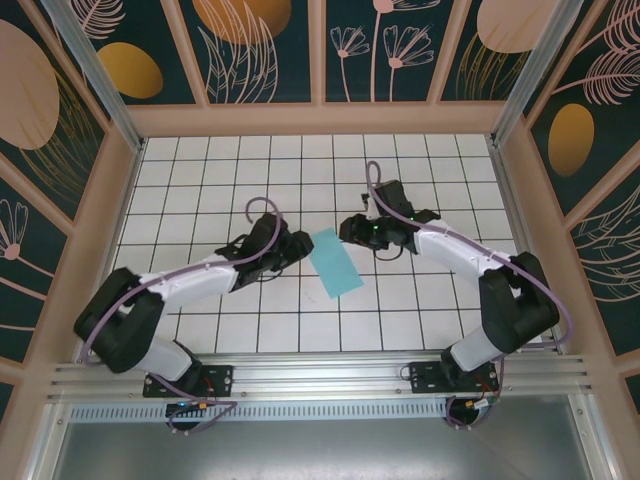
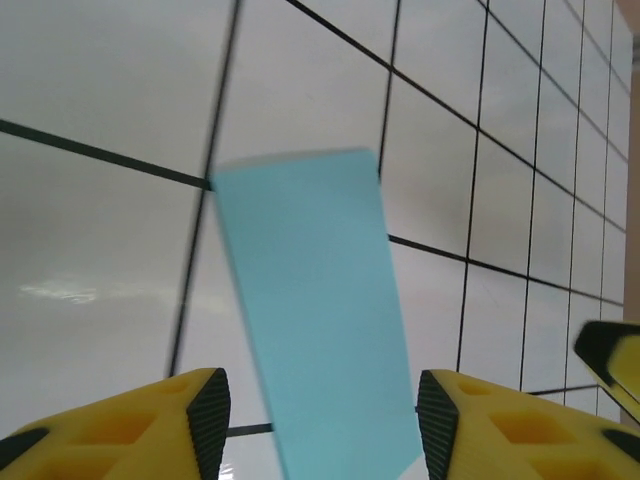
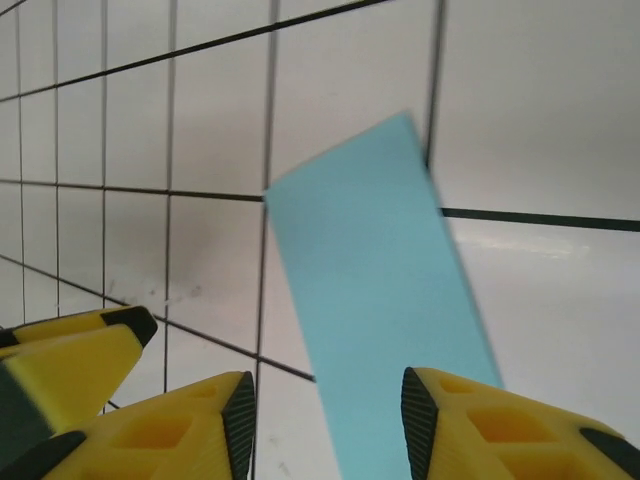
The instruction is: Fold a paper plane with a square sheet of paper (pick it up from the middle)
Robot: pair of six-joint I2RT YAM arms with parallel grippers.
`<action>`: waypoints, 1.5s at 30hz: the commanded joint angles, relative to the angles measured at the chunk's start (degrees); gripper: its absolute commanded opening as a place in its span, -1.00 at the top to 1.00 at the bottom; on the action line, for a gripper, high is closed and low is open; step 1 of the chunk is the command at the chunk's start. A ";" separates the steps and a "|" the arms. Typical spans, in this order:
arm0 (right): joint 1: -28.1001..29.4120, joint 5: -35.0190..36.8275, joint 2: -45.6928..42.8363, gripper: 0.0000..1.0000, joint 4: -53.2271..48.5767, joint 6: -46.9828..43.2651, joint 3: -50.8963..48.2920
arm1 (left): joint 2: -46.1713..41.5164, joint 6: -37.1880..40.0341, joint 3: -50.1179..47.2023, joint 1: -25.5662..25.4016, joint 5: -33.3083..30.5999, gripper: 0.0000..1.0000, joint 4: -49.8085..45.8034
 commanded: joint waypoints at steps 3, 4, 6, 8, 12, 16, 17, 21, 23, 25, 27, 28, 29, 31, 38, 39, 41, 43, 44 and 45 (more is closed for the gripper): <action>-2.94 -9.93 4.23 0.11 5.15 -5.04 -3.06 | 7.20 1.32 5.48 -2.35 2.47 -0.03 -0.96; -3.34 -10.23 5.44 0.13 5.13 -5.57 -2.88 | 8.16 0.83 5.99 -2.61 2.37 -0.02 -0.95; -3.94 -10.06 7.18 0.14 5.05 -6.34 -2.75 | 9.85 0.12 6.57 -2.76 1.85 0.01 -1.04; -4.27 -10.95 8.67 0.15 5.72 -7.11 -2.94 | 11.18 -0.49 7.02 -2.77 1.08 0.02 -1.41; -4.29 -11.72 11.70 0.19 5.99 -8.20 -2.54 | 13.22 -0.39 8.04 -2.73 -0.81 0.05 -3.07; -4.30 -12.44 13.37 0.22 6.82 -8.49 -2.95 | 14.94 -0.67 8.46 -2.77 -0.49 0.06 -2.76; -4.36 -12.68 13.82 0.22 6.95 -8.66 -3.12 | 15.40 -0.75 8.66 -2.71 -0.30 0.06 -2.65; -4.28 -13.85 14.36 0.24 7.68 -8.94 -4.72 | 16.86 -0.88 9.29 -2.75 -0.13 0.07 -2.23; -4.27 -14.70 13.63 0.25 8.41 -8.78 -6.17 | 17.34 -0.60 9.51 -2.77 -0.03 0.07 -2.18; -4.26 -15.13 12.69 0.25 9.11 -8.73 -7.93 | 17.83 -0.45 9.67 -2.70 -0.12 0.07 -2.18; -4.27 -16.58 11.66 0.26 9.72 -8.69 -9.74 | 18.45 -0.26 9.71 -2.76 0.15 0.08 -2.03; -4.26 -17.72 11.02 0.27 10.49 -8.48 -10.69 | 18.66 -0.13 9.71 -2.74 0.37 0.08 -1.84; -4.23 -18.87 10.28 0.27 11.45 -8.06 -11.95 | 18.92 -0.06 9.67 -2.76 0.66 0.08 -1.58; -4.27 -19.78 8.92 0.27 12.68 -7.28 -13.82 | 19.16 0.22 9.63 -2.76 1.09 0.09 -1.10; -4.45 -17.77 4.54 0.24 13.22 -5.86 -16.33 | 18.25 2.21 9.01 -2.77 0.87 0.08 -2.71; -4.43 -18.31 4.37 0.24 13.86 -5.34 -16.31 | 18.44 2.70 8.98 -2.71 1.13 0.08 -2.77; -4.45 -19.62 5.02 0.23 15.03 -4.31 -16.05 | 18.97 3.10 9.34 -2.76 1.52 0.08 -3.45; -4.44 -19.08 5.62 0.24 15.71 -3.79 -15.62 | 19.13 3.23 9.36 -2.73 1.67 0.13 -3.63; -4.53 -17.49 5.57 0.24 15.68 -3.53 -15.32 | 18.65 3.07 9.16 -2.72 1.35 0.13 -3.91; -4.62 -16.16 5.60 0.23 15.54 -3.50 -14.98 | 18.11 2.92 8.81 -2.76 0.97 0.13 -3.94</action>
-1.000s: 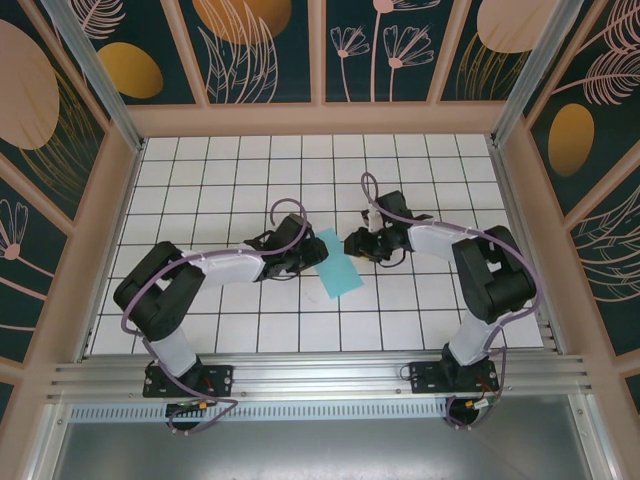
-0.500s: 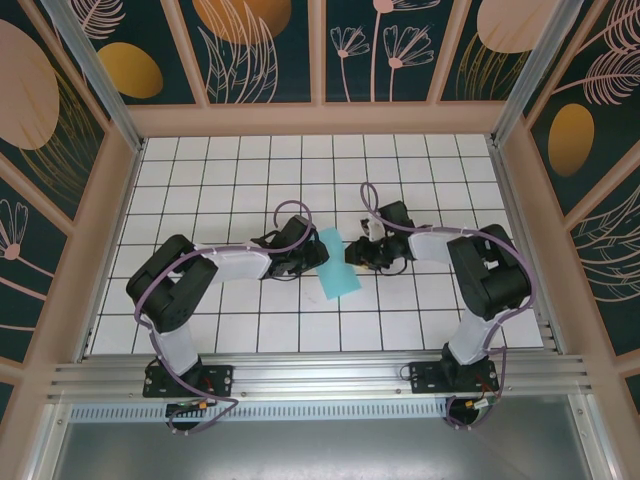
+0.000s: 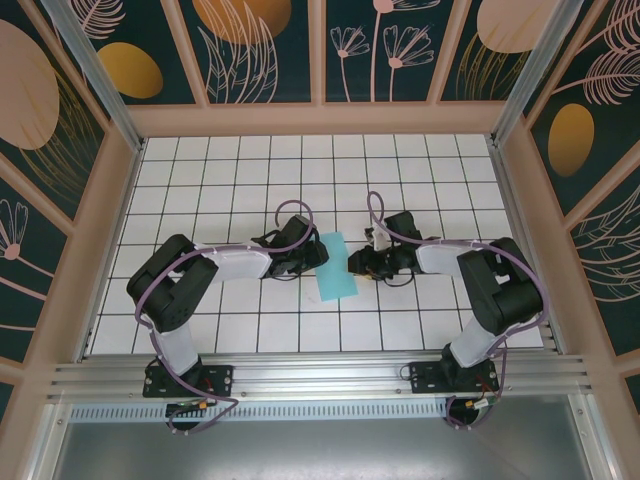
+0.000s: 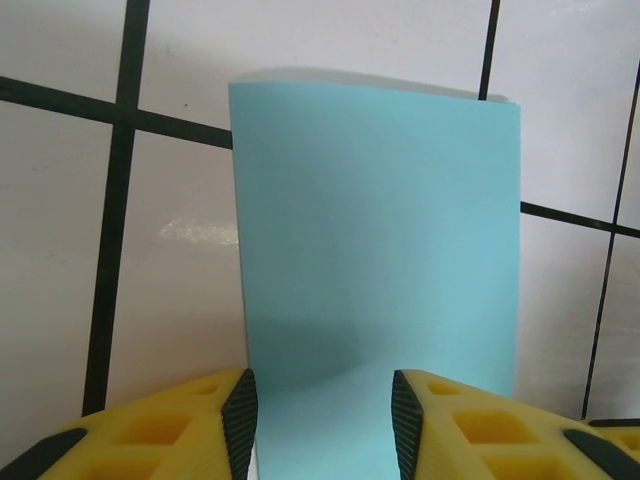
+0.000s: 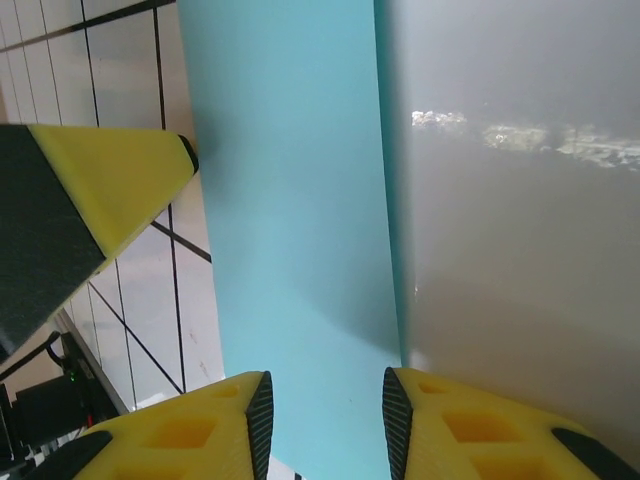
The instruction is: Fold a paper plane with a square sheet of paper (pick it up from the middle)
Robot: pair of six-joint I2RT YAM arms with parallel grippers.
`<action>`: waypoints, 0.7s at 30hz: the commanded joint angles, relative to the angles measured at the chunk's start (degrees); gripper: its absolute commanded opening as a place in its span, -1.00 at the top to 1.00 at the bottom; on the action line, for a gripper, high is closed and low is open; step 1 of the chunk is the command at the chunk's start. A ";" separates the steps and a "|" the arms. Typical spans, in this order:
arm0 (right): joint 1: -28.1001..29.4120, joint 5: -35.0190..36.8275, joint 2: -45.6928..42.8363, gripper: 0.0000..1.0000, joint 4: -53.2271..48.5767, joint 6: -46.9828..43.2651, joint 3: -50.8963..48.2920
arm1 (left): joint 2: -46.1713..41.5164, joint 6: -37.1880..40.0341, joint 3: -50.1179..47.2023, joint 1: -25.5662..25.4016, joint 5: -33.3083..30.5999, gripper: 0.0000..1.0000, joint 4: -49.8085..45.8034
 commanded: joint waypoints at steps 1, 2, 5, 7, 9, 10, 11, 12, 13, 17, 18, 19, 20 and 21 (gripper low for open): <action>-0.22 2.75 -0.06 0.22 0.62 1.31 1.42 | -0.24 0.91 -0.55 -0.07 -0.01 0.13 -1.53; -0.28 4.15 0.36 0.22 0.09 1.31 2.33 | -1.29 0.72 -1.19 -0.06 -0.52 0.13 -1.14; -0.25 4.60 1.85 0.22 -0.51 0.81 4.20 | -3.60 1.06 -1.56 -0.04 -0.96 0.15 -0.35; -0.25 3.97 2.96 0.22 -0.67 0.61 5.13 | -4.22 1.72 -0.62 -0.08 -1.24 0.18 -1.31; -0.28 3.20 3.81 0.23 -0.38 0.61 5.55 | -4.68 1.85 -0.23 -0.10 -1.47 0.22 -0.73; -0.28 3.30 4.15 0.23 -0.24 0.68 5.56 | -4.75 1.81 -0.37 -0.06 -1.18 0.22 0.34; -0.30 3.54 4.39 0.23 -0.23 0.69 5.49 | -4.53 1.68 -0.49 -0.09 -0.81 0.22 1.35; -0.30 3.83 4.70 0.22 -0.32 0.69 5.55 | -4.09 1.75 -0.30 -0.08 -0.40 0.22 1.94; -0.30 3.70 4.98 0.23 -0.20 0.69 5.48 | -3.32 1.93 -0.03 -0.11 0.04 0.22 2.31; -0.09 2.34 5.25 0.22 0.27 1.00 4.68 | 0.27 1.72 0.91 -0.07 2.35 0.24 3.98; -0.03 2.23 5.21 0.23 0.24 0.96 4.53 | 0.82 1.45 0.91 -0.09 2.73 0.24 4.34; 0.01 2.04 5.05 0.24 0.10 0.96 4.29 | 1.50 1.29 0.82 -0.02 2.99 0.23 4.65; 0.09 1.94 4.90 0.23 0.00 0.93 4.07 | 2.04 0.94 0.73 -0.08 3.11 0.23 4.66; 0.18 1.82 4.77 0.23 -0.05 0.98 3.80 | 2.46 0.82 0.73 -0.10 3.14 0.24 4.31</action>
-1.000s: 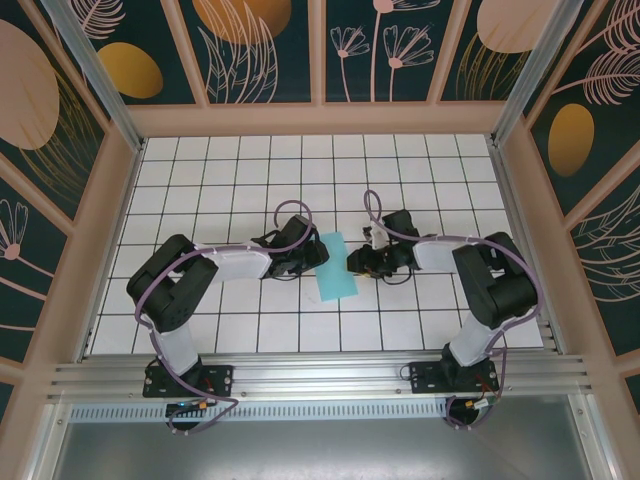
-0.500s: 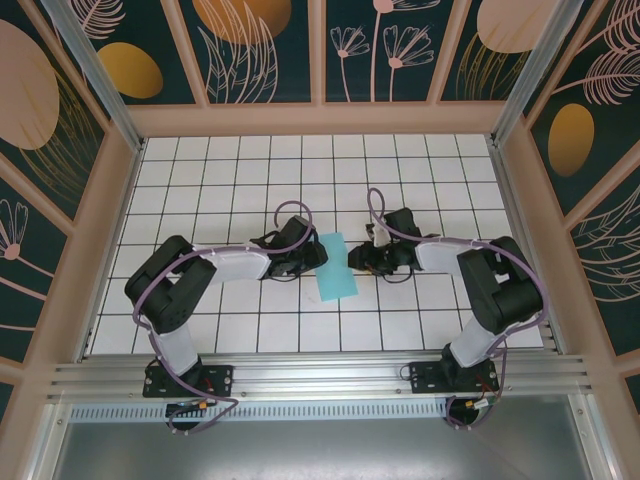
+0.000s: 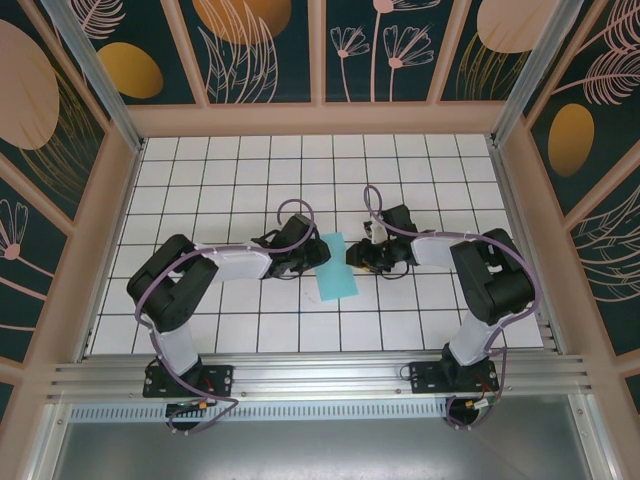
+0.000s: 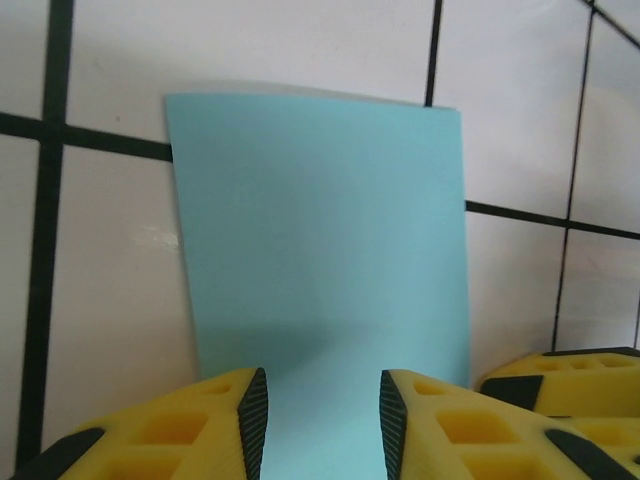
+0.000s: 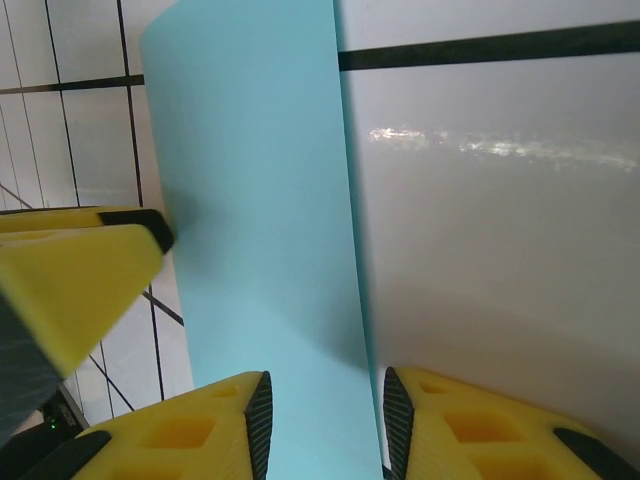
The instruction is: Fold a paper plane with a square sheet of paper (pick it up from the middle)
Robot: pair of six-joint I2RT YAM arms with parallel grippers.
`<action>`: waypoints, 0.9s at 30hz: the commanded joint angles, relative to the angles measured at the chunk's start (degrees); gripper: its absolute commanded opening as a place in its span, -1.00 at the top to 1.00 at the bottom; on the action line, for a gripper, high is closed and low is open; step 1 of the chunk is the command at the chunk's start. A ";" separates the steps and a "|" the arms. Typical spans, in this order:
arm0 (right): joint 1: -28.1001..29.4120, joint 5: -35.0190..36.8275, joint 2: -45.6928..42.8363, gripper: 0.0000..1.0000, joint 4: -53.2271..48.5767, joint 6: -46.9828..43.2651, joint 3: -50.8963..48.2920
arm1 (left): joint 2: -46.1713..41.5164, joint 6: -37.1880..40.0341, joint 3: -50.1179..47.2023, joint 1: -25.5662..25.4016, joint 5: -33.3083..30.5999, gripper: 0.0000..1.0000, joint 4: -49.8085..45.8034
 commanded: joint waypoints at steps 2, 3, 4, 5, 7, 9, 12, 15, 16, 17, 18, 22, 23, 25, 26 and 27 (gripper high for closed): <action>0.45 -1.45 0.27 0.24 -0.25 0.37 -0.76 | 2.53 0.14 0.82 -0.09 1.28 0.25 -0.01; 0.53 -1.39 0.29 0.24 -0.37 0.45 -0.87 | 2.69 0.03 0.71 -0.09 1.22 0.25 -0.55; 0.68 -1.26 0.40 0.24 -0.46 0.52 -0.94 | 2.92 0.14 0.65 -0.08 1.03 0.25 -1.12; 0.72 -1.42 0.48 0.24 -0.35 0.65 -1.11 | 2.88 0.22 0.45 -0.10 0.93 0.25 -1.40; 0.81 -1.87 0.29 0.24 0.14 1.09 -1.34 | 2.53 0.32 -0.32 -0.07 0.71 0.25 -1.39; 0.91 -2.82 -0.08 0.24 0.83 1.80 -1.59 | 2.07 0.40 -0.79 -0.05 0.64 0.25 -1.42; 0.92 -4.19 -1.12 0.25 1.92 3.02 -1.64 | 1.95 0.66 -0.99 -0.09 0.64 0.25 -1.47; 0.89 -4.67 -2.50 0.27 2.21 3.74 -1.96 | 2.05 0.84 -0.62 -0.09 1.03 0.25 -1.37; 0.89 -5.03 -2.96 0.28 2.41 4.03 -2.28 | 2.04 0.91 -0.38 -0.10 1.26 0.24 -1.22; 0.93 -5.31 -3.35 0.29 2.51 4.44 -2.50 | 1.87 1.09 -0.36 -0.06 1.44 0.24 -0.93; 0.89 -5.47 -3.60 0.30 2.51 4.67 -2.69 | 1.73 1.03 -0.37 -0.10 1.55 0.25 -0.55; 0.97 -6.01 -4.66 0.31 3.22 5.99 -3.69 | 1.14 0.79 -0.70 -0.11 1.14 0.24 -0.52; 1.10 -6.72 -4.62 0.31 4.57 6.37 -4.03 | 1.15 0.46 -0.91 -0.09 1.33 0.23 -0.48; 1.34 -7.77 -3.52 0.31 6.32 7.33 -4.20 | 1.80 0.32 -0.84 -0.09 2.49 0.23 -0.32; 1.74 -7.42 -3.29 0.31 6.55 7.90 -4.31 | 2.41 0.54 -0.32 -0.09 2.80 0.23 -1.10; 2.36 -6.82 -3.32 0.31 7.09 8.38 -4.41 | 3.00 0.69 0.17 -0.09 3.40 0.24 -1.74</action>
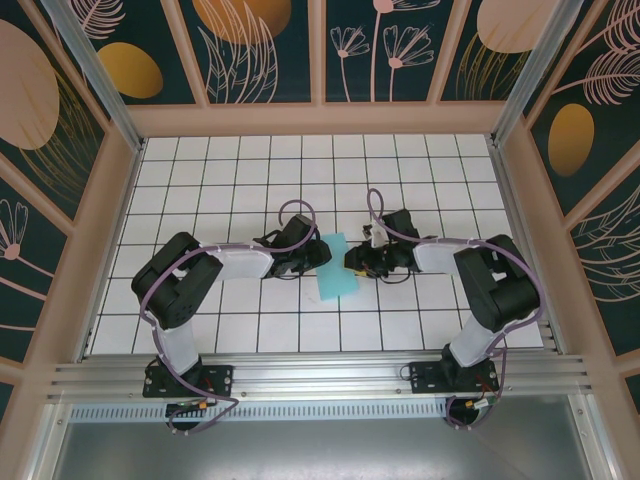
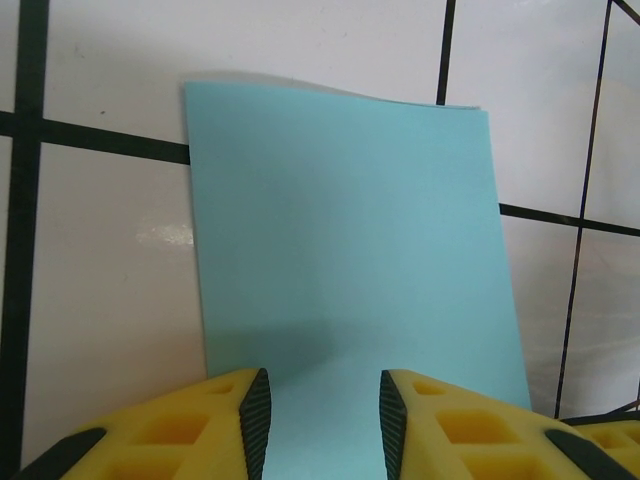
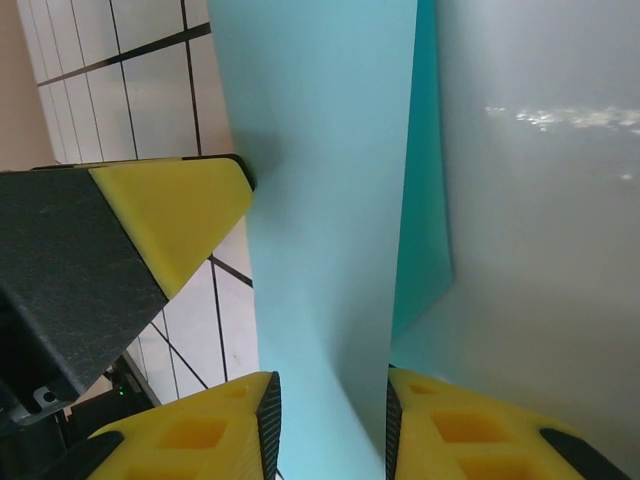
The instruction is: Fold a paper plane with a square sheet of paper (pick it up from the middle)
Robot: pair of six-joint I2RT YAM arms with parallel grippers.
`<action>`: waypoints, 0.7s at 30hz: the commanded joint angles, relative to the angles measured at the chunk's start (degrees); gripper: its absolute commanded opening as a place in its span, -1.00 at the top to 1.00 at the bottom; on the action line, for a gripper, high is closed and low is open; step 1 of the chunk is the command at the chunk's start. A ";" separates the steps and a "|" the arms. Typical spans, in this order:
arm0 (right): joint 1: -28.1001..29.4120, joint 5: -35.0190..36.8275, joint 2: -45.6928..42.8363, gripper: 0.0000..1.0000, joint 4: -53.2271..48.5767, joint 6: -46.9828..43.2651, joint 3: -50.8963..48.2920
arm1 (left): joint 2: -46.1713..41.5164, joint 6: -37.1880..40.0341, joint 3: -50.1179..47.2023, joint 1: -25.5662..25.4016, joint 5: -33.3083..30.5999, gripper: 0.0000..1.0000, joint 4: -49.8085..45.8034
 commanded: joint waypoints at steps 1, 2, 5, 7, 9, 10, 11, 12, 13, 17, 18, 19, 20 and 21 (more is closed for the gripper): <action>1.71 -1.08 -0.54 0.31 4.06 2.81 -0.97 | 2.27 0.73 0.03 -0.19 2.82 0.23 -2.77; 2.27 -0.91 -0.63 0.31 4.83 3.31 -1.08 | 2.36 0.73 0.07 -0.16 3.03 0.23 -2.79; 2.77 0.11 0.21 0.31 4.65 3.39 -0.36 | 2.13 0.90 -0.48 -0.20 2.43 0.23 -2.64; 2.67 0.35 0.81 0.32 3.77 2.87 0.25 | 1.74 1.09 -0.88 -0.14 1.70 0.23 -2.83; 2.67 0.31 0.95 0.33 2.55 1.85 1.01 | 1.32 0.59 -1.94 -0.21 0.59 0.23 -2.19; 2.62 0.37 0.92 0.32 1.99 1.34 1.40 | 1.13 0.23 -2.60 -0.20 0.57 0.23 -1.18; 2.54 0.45 0.81 0.32 1.76 0.98 1.71 | 1.18 0.16 -2.74 -0.22 0.66 0.22 -0.83; 2.35 0.26 0.78 0.32 1.71 0.69 1.90 | 1.23 0.21 -2.55 -0.21 0.58 0.23 -1.21; 2.20 -0.18 0.93 0.32 1.38 0.25 2.25 | 1.29 0.37 -2.21 -0.16 0.49 0.23 -1.67; 1.13 -1.25 1.59 0.32 0.48 -1.16 3.01 | 1.06 0.95 -1.75 -0.21 -0.11 0.22 -2.51; 0.73 -1.68 1.86 0.33 0.39 -1.34 3.06 | 1.32 1.18 -1.47 -0.21 -0.13 0.22 -2.73; 0.36 -2.56 2.14 0.34 0.81 -1.44 3.03 | 1.66 1.34 -1.08 -0.21 0.03 0.22 -3.07; -0.02 -3.08 2.50 0.34 1.03 -1.44 3.02 | 1.96 1.48 -0.71 -0.11 0.09 0.22 -3.30; -0.30 -3.22 2.91 0.34 0.62 -1.72 3.34 | 2.32 1.68 -0.42 -0.19 0.26 0.22 -3.40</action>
